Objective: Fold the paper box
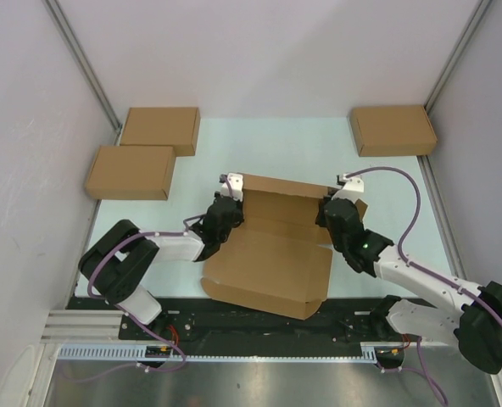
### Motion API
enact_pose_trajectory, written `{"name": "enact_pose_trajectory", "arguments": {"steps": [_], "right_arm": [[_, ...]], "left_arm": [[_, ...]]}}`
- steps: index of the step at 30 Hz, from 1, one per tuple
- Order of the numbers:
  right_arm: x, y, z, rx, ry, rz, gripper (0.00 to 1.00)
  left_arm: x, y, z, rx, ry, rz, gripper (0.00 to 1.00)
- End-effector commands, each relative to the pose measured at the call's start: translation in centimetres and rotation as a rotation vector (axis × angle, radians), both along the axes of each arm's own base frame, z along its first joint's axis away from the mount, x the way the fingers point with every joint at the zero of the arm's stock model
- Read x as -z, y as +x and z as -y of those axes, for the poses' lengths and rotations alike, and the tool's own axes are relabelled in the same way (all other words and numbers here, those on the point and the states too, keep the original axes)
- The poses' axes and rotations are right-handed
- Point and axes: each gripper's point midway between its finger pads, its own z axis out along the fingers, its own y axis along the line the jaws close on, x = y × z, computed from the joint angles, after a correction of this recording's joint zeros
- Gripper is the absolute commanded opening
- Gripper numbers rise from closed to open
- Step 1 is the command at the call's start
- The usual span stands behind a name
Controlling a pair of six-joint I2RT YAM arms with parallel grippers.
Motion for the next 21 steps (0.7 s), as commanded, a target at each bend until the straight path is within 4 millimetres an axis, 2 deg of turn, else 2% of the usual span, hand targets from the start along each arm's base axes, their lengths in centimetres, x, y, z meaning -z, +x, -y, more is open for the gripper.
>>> {"name": "enact_pose_trajectory", "arguments": {"steps": [1,3,5,6,7,8,9,10,12,14,17,21], "right_arm": [[0.5,-0.4,-1.3,0.003,0.159,-0.02,0.0],[0.8,-0.4,-1.6,-0.003,0.157,-0.027,0.0],[0.9,-0.7,-1.7,-0.009,0.125,-0.02,0.09],[0.7,-0.8,-1.6,-0.006,0.118,-0.013,0.16],[0.3,-1.0,-1.5,-0.011,0.111,-0.004,0.3],[0.1,-1.1,-1.2,-0.007,0.089,0.004,0.37],[0.1,-1.4,-0.7,0.005,0.07,-0.003,0.51],[-0.9,-1.5,-0.4,0.009,0.078,0.023,0.55],[-0.5,-2.1,0.7,0.026,0.03,0.004,0.64],[-1.4,-2.5,1.3,0.032,0.034,0.02,0.67],[-1.6,-3.3,2.0,0.036,0.021,0.017,0.7],[-0.6,-4.2,2.6,0.051,0.005,-0.024,0.68]], "left_arm": [[-0.7,-0.2,-1.2,-0.059,-0.03,0.016,0.0],[-0.8,-0.2,-1.3,-0.062,-0.033,0.022,0.0],[-0.9,-0.2,-1.6,-0.073,-0.029,0.024,0.0],[-0.9,-0.2,-1.6,-0.074,-0.024,0.026,0.0],[-1.0,-0.1,-1.8,-0.083,-0.021,0.03,0.0],[-1.0,-0.1,-1.9,-0.088,-0.019,0.03,0.0],[-1.1,-0.1,-1.9,-0.092,-0.019,0.032,0.0],[-1.1,-0.1,-2.1,-0.101,-0.016,0.033,0.0],[-1.1,0.0,-2.3,-0.113,-0.019,0.032,0.0],[-1.0,0.0,-2.5,-0.126,-0.019,0.031,0.0],[-0.9,0.0,-2.8,-0.148,-0.022,0.02,0.0],[-0.4,0.0,-3.5,-0.207,-0.041,-0.02,0.0]]}}
